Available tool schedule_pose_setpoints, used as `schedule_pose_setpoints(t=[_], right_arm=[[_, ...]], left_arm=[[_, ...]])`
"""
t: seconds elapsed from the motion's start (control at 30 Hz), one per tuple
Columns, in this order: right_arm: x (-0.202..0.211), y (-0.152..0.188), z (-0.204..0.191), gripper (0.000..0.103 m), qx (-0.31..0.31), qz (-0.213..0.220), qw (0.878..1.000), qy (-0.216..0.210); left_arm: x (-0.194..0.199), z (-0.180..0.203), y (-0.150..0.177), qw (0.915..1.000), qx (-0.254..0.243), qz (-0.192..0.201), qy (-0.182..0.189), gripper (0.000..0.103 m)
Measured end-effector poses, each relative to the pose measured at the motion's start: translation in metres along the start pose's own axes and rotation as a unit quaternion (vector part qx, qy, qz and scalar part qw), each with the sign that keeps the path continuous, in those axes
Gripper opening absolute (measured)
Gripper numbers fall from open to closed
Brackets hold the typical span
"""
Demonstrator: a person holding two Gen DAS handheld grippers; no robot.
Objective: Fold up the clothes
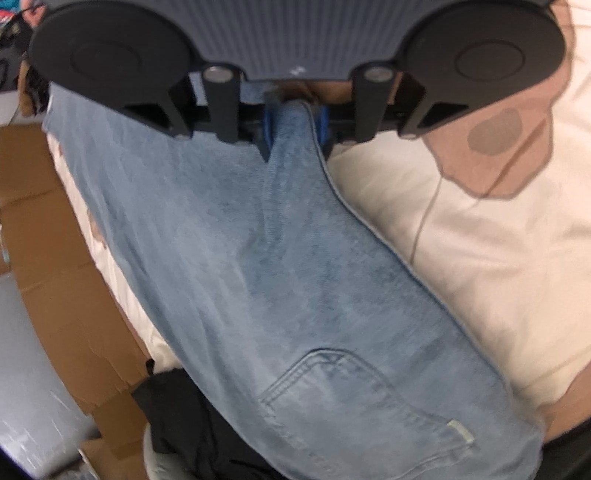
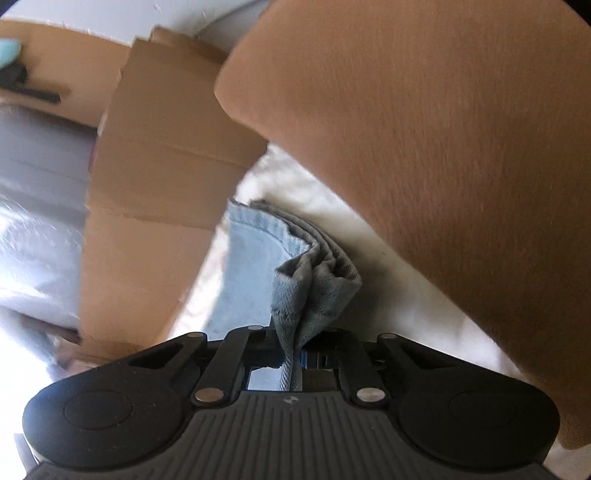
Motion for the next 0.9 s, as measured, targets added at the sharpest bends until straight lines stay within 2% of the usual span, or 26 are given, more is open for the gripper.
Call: schedule_pose_setpoints(t=[0.27,0.53,0.7,0.8,0.9], right_arm=[[0.012,0.002,-0.020,0.005,-0.037,0.009,0.998,-0.042],[0.034,0.011,-0.046,0.005,-0.026,0.010,0.999,-0.037],[0.097,-0.012,-0.027,0.005,-0.018,0.013,1.000,-0.021],[0.099,-0.021,-0.035,0.005,-0.013,0.014,1.000,-0.010],[0.146,-0.002,-0.010,0.005,-0.002,0.014,1.000,0.002]], left_arm=[[0.019,0.016,-0.012,0.9996,-0.026,-0.011,-0.009,0.020],[0.046,0.026,-0.024,0.9983,-0.053,-0.018,-0.016,0.019],[0.063,0.027,-0.026,0.9973,-0.064,-0.031,-0.018,0.019],[0.075,0.027,-0.024,0.9965,-0.073,-0.038,-0.018,0.018],[0.083,0.029,-0.019,0.9953,-0.082,-0.048,-0.017,0.018]])
Point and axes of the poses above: each gripper's, at about its wrist camera, not at the fingertips, and x roughly against the way its jaws point, z to its right, y to its underside, the point moved 8 cm from there along -x, roughly the way its jaws point, and after that the axes turned 12 degrees about -x, right-handed, at the moved point
